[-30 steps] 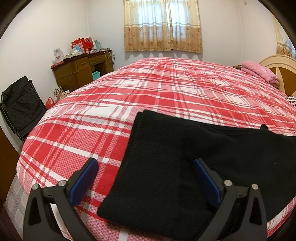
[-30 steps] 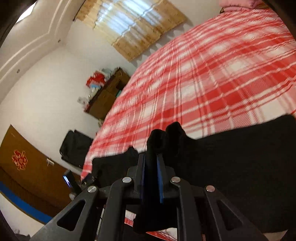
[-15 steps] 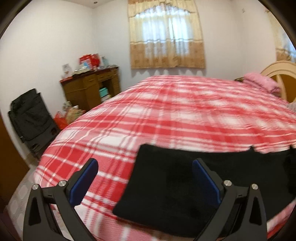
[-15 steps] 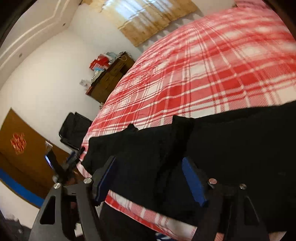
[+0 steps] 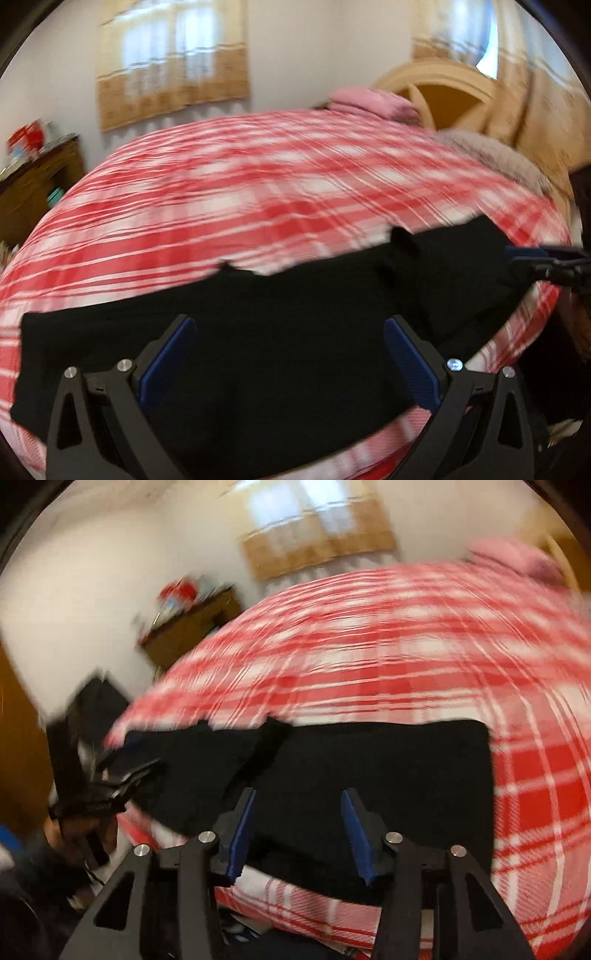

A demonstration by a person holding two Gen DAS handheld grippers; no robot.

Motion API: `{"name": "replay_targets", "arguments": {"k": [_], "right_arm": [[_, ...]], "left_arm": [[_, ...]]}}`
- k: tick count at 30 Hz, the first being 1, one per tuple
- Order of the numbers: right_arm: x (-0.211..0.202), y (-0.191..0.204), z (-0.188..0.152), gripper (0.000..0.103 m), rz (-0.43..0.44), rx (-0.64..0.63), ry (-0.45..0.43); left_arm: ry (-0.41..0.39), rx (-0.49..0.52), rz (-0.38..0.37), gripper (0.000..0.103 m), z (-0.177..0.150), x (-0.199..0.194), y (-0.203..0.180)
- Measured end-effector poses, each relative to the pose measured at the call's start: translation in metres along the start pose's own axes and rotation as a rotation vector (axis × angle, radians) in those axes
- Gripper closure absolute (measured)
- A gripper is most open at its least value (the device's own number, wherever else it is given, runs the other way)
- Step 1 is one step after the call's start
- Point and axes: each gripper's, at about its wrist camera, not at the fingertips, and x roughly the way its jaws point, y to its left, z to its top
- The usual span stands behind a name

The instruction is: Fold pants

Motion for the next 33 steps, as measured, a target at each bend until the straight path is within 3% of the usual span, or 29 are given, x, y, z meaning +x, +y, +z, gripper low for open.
{"name": "replay_targets", "arguments": {"k": [3, 9, 11, 14, 15, 16, 22, 25, 26, 27, 28, 29, 33], "right_arm": [[0.018, 0.027, -0.005, 0.054, -0.010, -0.130, 0.046], [0.054, 0.048, -0.008, 0.057, -0.082, -0.284, 0.087], [0.063, 0.050, -0.007, 0.071, -0.096, -0.307, 0.102], [0.067, 0.051, -0.007, 0.077, -0.076, -0.301, 0.111], [0.066, 0.050, -0.007, 0.096, -0.066, -0.294, 0.113], [0.065, 0.049, -0.006, 0.103, -0.060, -0.283, 0.113], [0.044, 0.041, 0.002, 0.103, -0.026, -0.209, 0.061], [0.041, 0.043, 0.001, 0.102, -0.036, -0.235, 0.067], [0.042, 0.045, -0.001, 0.101, -0.038, -0.242, 0.077], [0.044, 0.047, -0.002, 0.089, -0.027, -0.250, 0.088], [0.045, 0.049, -0.004, 0.076, -0.022, -0.258, 0.095], [0.047, 0.051, -0.006, 0.050, -0.025, -0.269, 0.100], [0.054, 0.058, -0.011, 0.048, -0.059, -0.307, 0.113]], "left_arm": [[0.040, 0.032, -0.002, 0.000, -0.007, 0.006, -0.019], [0.057, -0.017, -0.009, 0.000, -0.011, 0.009, -0.012], [0.054, -0.039, -0.004, 0.000, -0.010, 0.010, -0.008], [0.050, -0.074, -0.005, 0.000, -0.010, 0.009, -0.001], [0.044, -0.077, -0.009, 0.000, -0.009, 0.008, 0.000], [0.038, -0.076, -0.009, 0.000, -0.008, 0.007, -0.001], [0.040, -0.087, -0.023, 0.000, -0.006, 0.011, -0.002], [0.040, -0.093, -0.020, 0.000, -0.004, 0.013, -0.001], [0.040, -0.099, -0.014, 0.000, -0.004, 0.013, 0.000], [0.041, -0.103, -0.014, 0.000, -0.004, 0.013, 0.000], [0.043, -0.107, -0.016, 0.000, -0.004, 0.013, 0.002], [0.044, -0.109, -0.011, 0.000, -0.005, 0.013, 0.002], [0.051, -0.125, -0.004, 0.000, -0.008, 0.014, 0.007]]}}
